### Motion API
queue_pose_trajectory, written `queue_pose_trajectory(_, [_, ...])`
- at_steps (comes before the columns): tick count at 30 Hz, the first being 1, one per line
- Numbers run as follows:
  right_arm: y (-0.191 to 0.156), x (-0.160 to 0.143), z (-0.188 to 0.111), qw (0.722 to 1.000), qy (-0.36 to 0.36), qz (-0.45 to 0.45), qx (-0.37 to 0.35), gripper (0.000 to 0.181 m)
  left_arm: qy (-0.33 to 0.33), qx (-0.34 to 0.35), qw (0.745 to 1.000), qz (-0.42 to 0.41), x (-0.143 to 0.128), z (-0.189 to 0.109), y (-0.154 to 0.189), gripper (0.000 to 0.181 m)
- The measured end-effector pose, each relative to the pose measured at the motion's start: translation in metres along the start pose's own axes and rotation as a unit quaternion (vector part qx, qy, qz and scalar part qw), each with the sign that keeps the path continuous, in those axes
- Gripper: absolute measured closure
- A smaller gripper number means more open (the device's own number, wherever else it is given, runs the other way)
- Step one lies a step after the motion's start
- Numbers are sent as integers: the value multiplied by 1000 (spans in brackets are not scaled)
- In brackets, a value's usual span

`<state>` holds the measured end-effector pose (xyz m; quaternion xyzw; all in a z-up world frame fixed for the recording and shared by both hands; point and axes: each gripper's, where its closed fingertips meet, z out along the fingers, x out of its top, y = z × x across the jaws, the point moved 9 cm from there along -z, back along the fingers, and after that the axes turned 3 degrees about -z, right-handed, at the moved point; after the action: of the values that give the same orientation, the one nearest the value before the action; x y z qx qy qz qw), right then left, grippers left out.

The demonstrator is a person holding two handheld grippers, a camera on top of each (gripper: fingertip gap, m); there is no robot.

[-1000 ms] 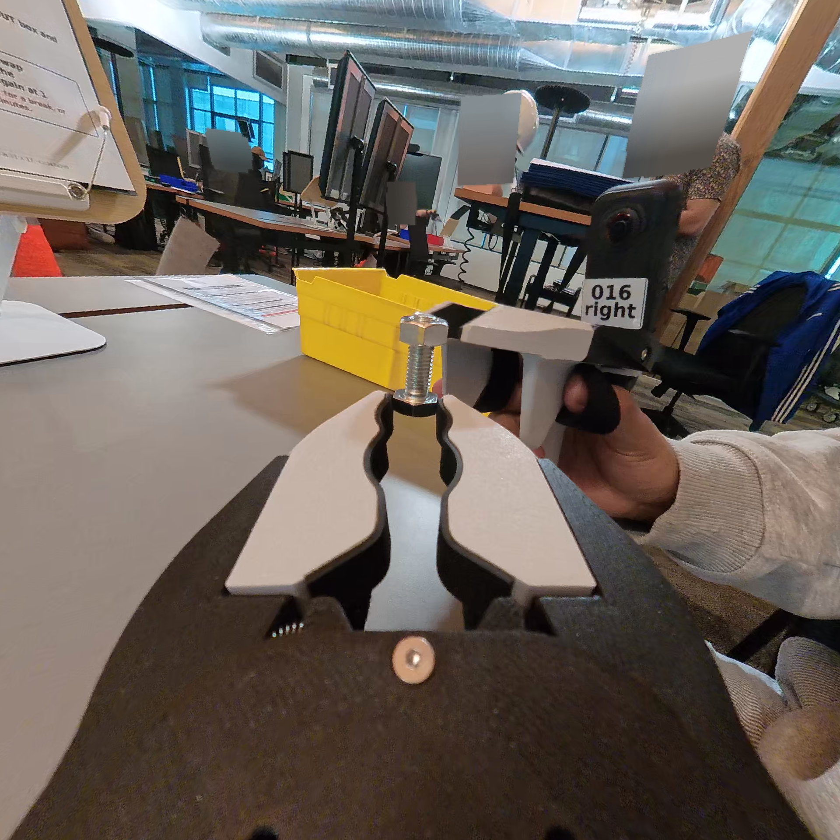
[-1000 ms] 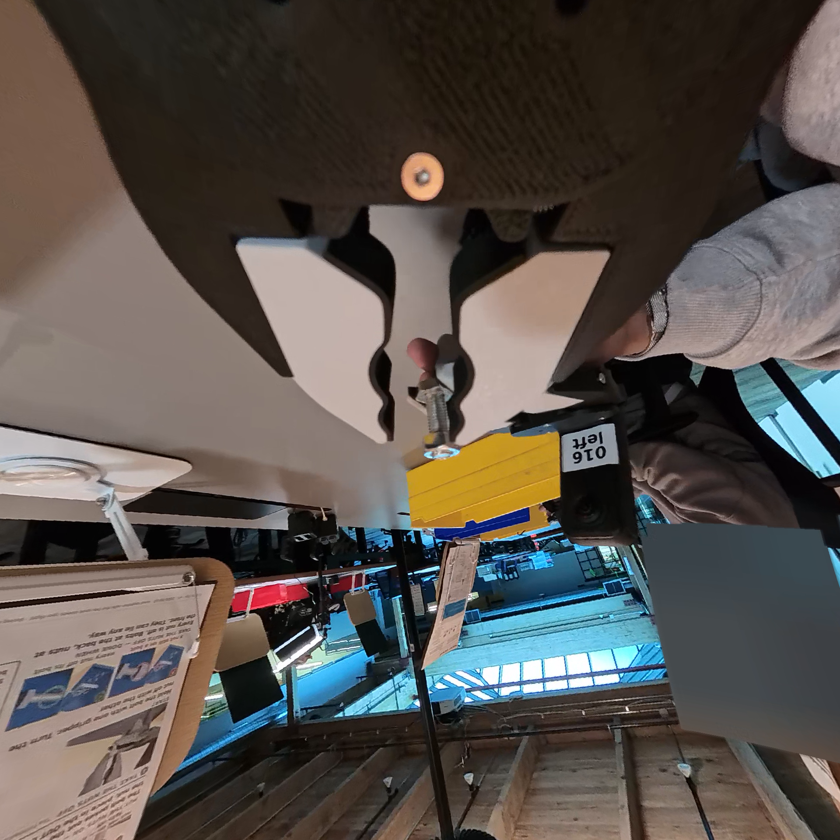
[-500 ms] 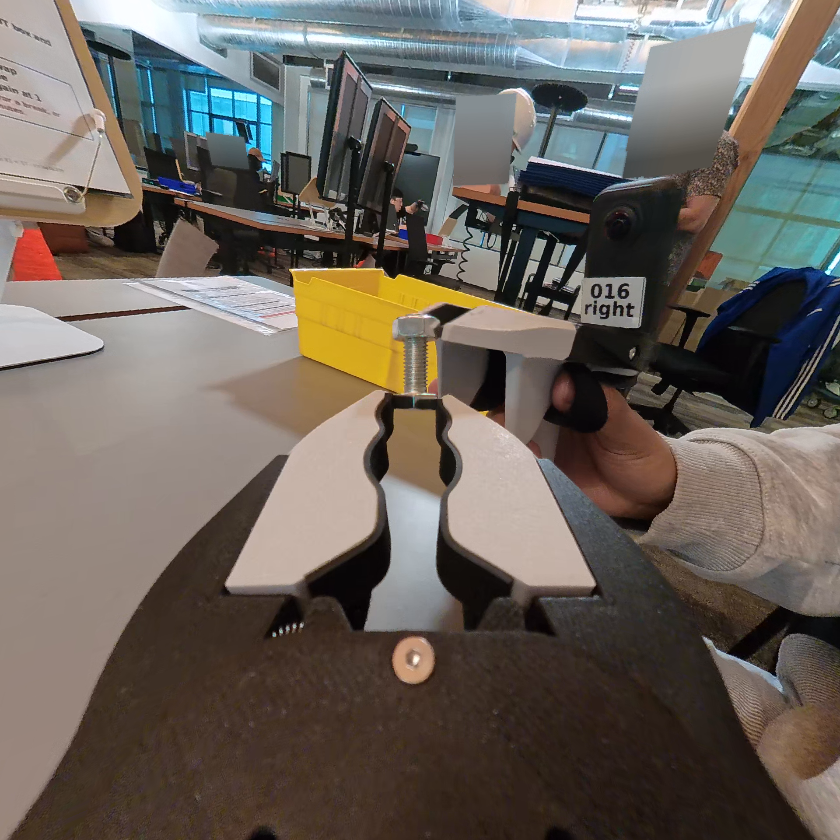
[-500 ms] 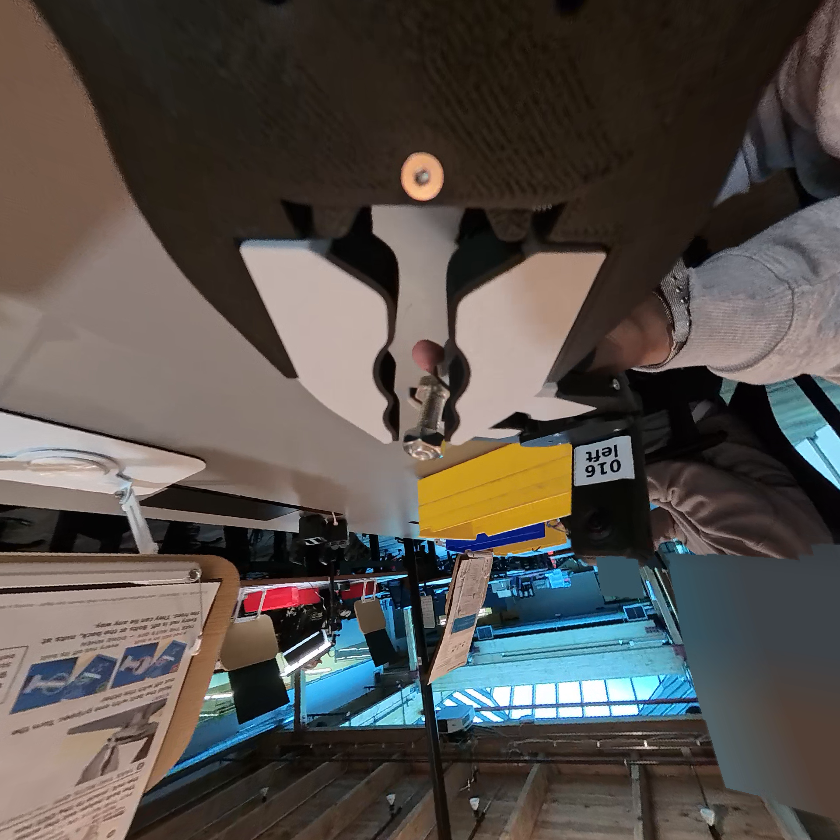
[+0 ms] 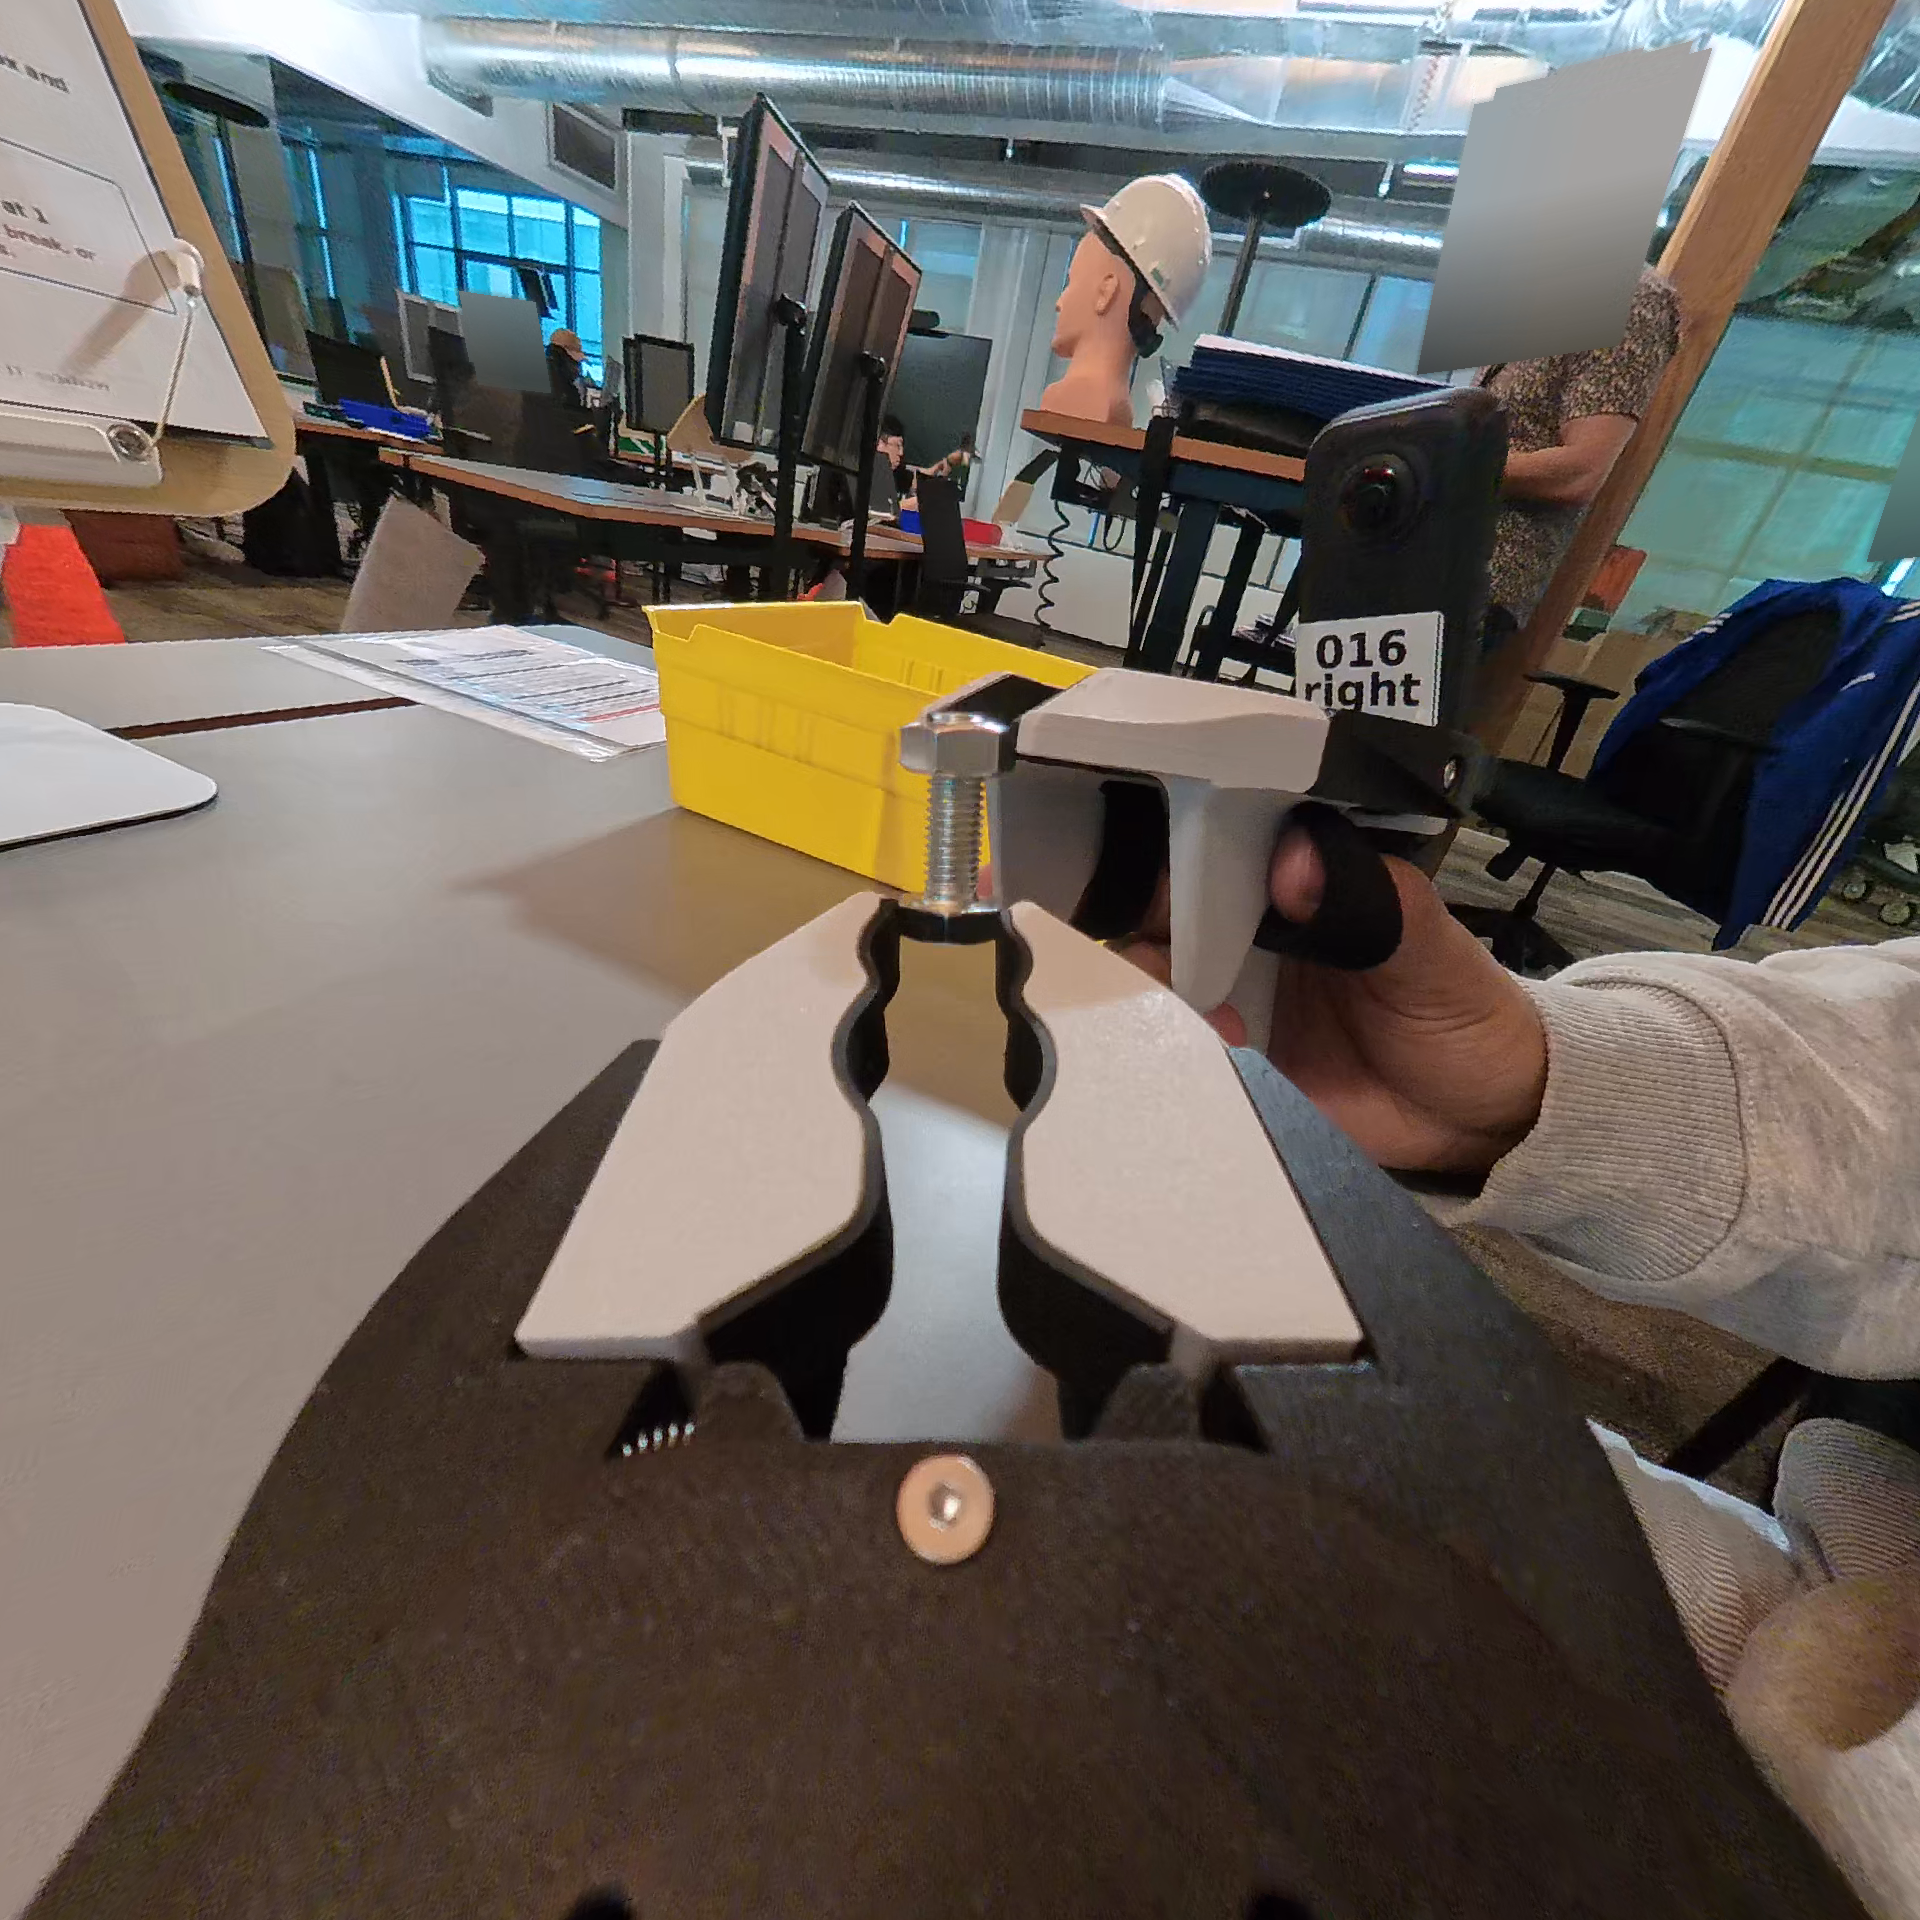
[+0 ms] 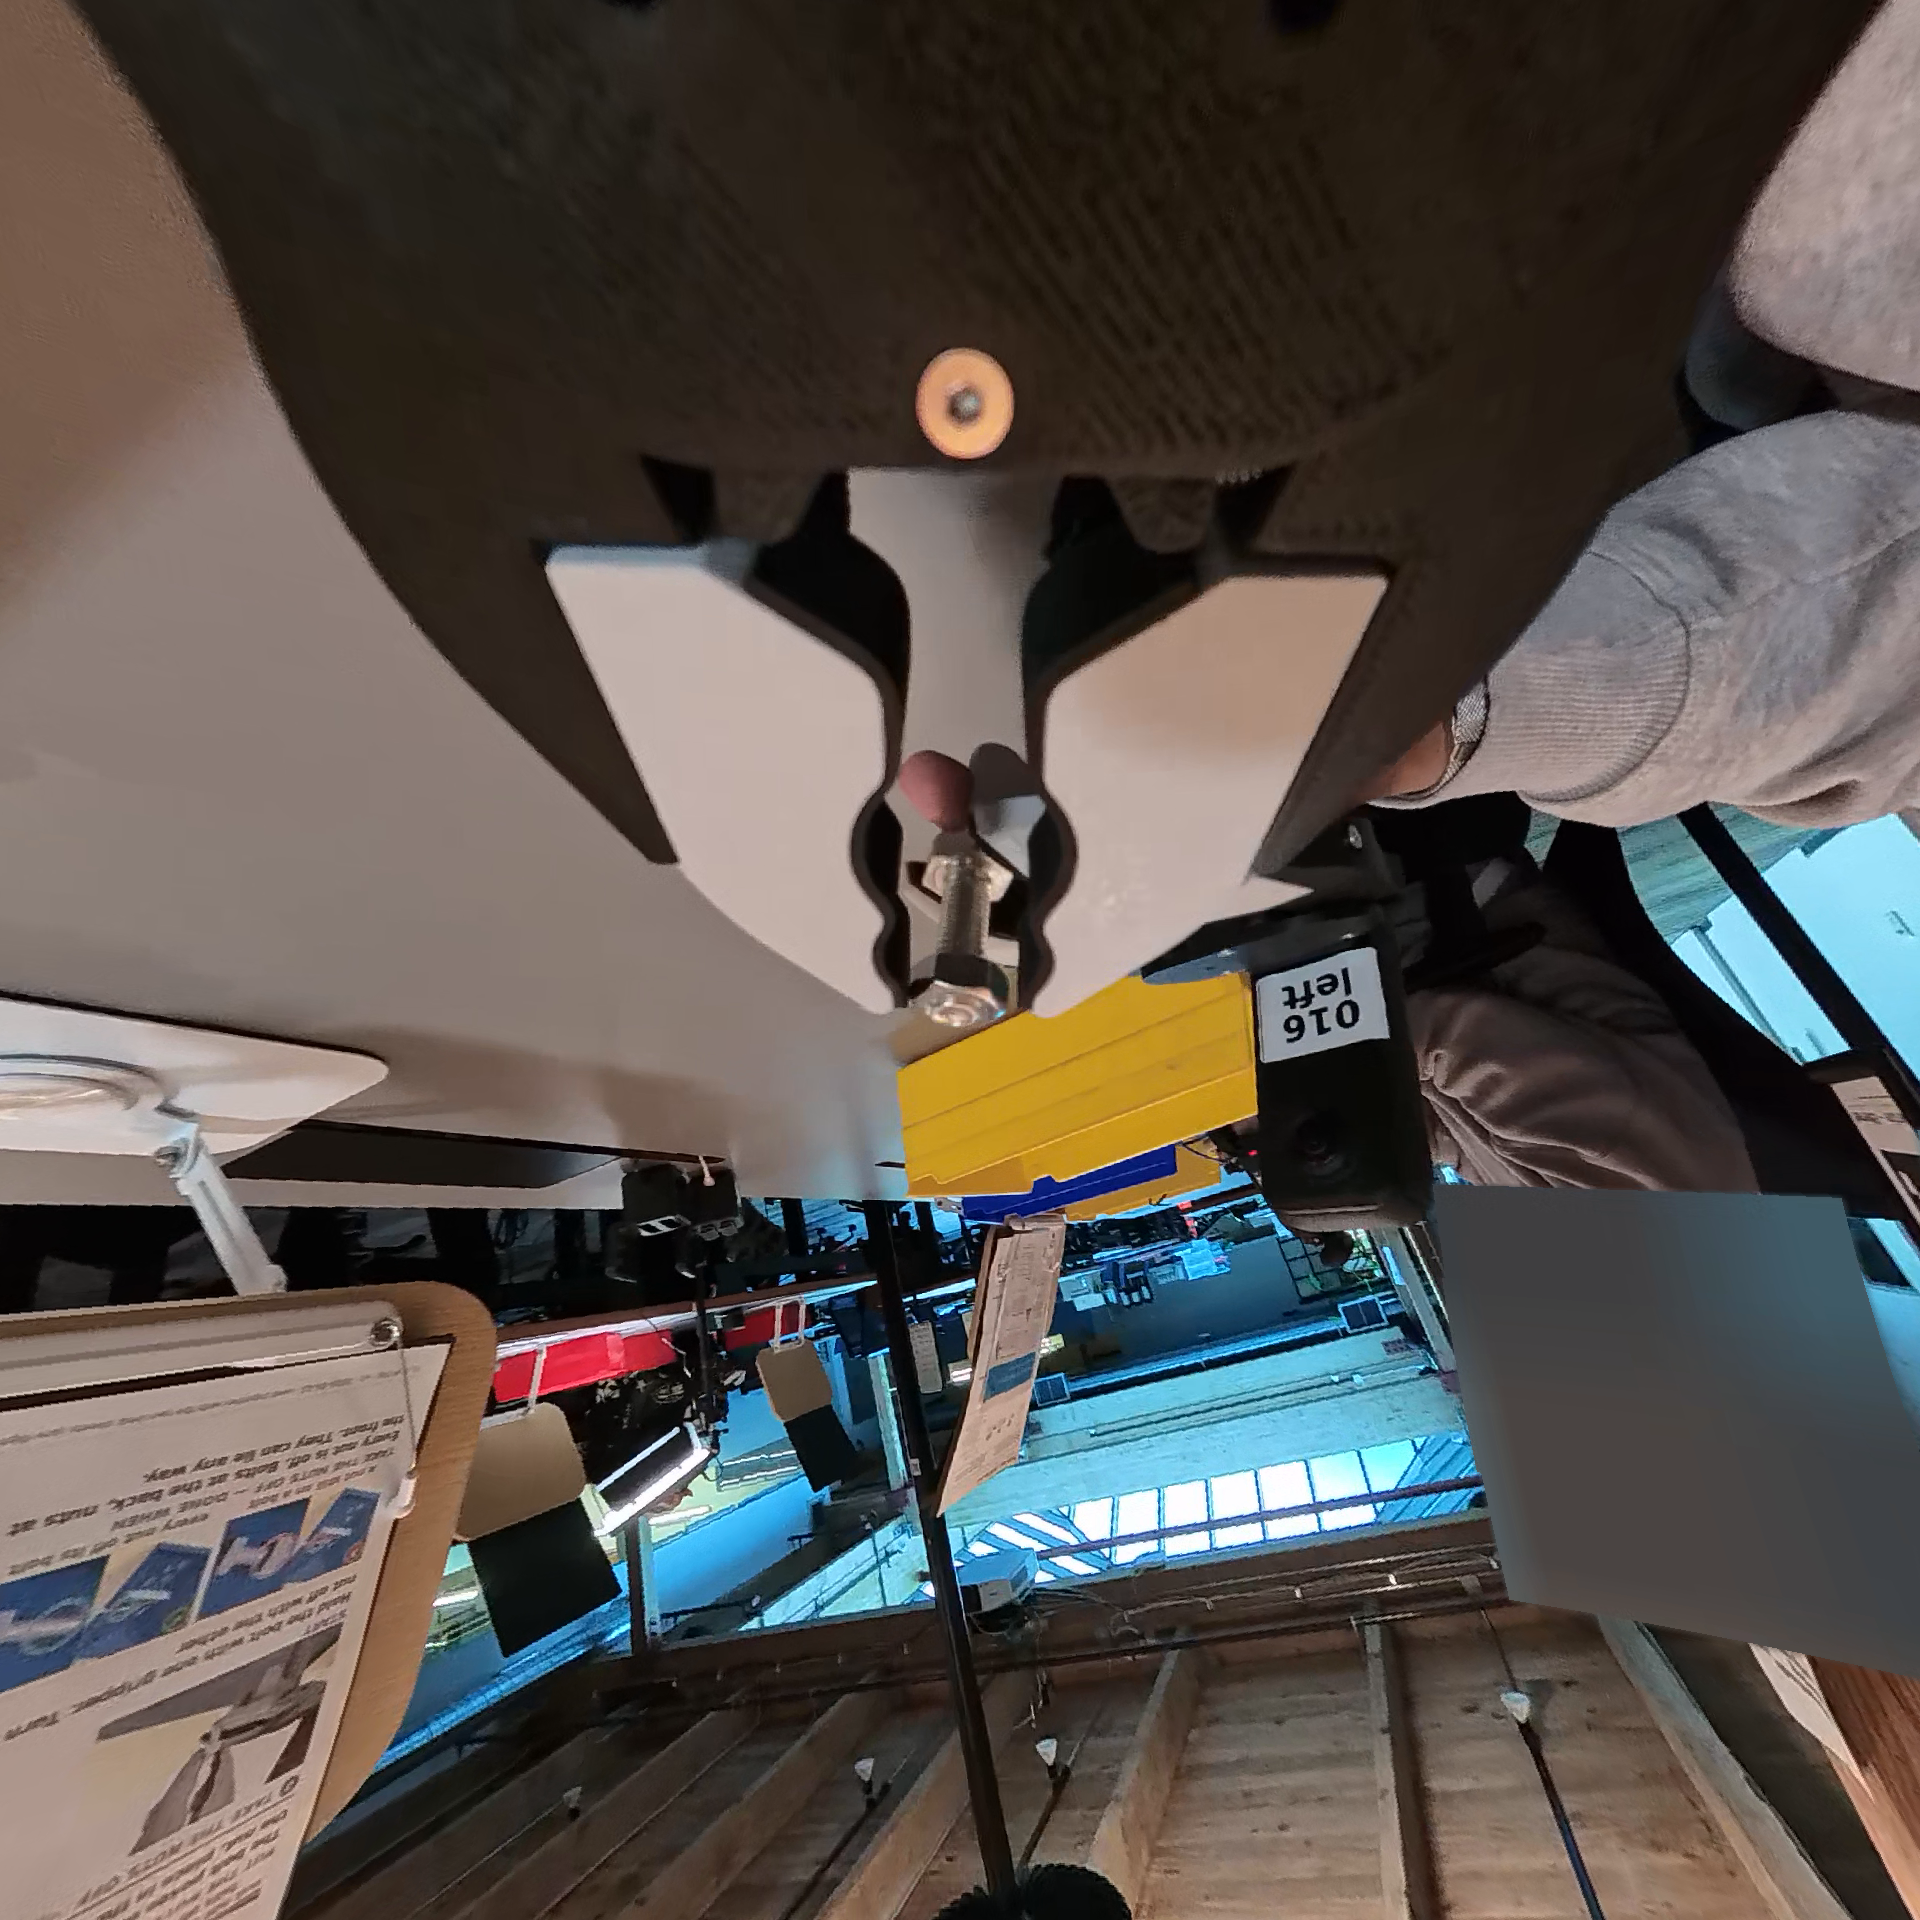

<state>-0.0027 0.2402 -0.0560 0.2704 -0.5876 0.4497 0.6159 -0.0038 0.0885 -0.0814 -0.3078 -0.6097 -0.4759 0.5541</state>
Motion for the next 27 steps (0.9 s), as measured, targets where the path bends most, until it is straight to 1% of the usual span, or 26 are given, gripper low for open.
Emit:
queue_pose_trajectory(11, [-2,0,2,1000,0,1,17,165,-4,-2,1000,5,-1,0,1,164])
queue_pose_trajectory(18, [-1,-2,3,1000,-2,12,25,164,7,-5,1000,-4,1,-1,1,164])
queue_pose_trajectory(24, [-3,-1,3,1000,-8,-13,19,167,12,-8,1000,-9,2,-1,0,163])
queue_pose_trajectory(27, [-3,-1,3,1000,-7,-11,21,167,13,-8,1000,-10,2,-1,0,164])
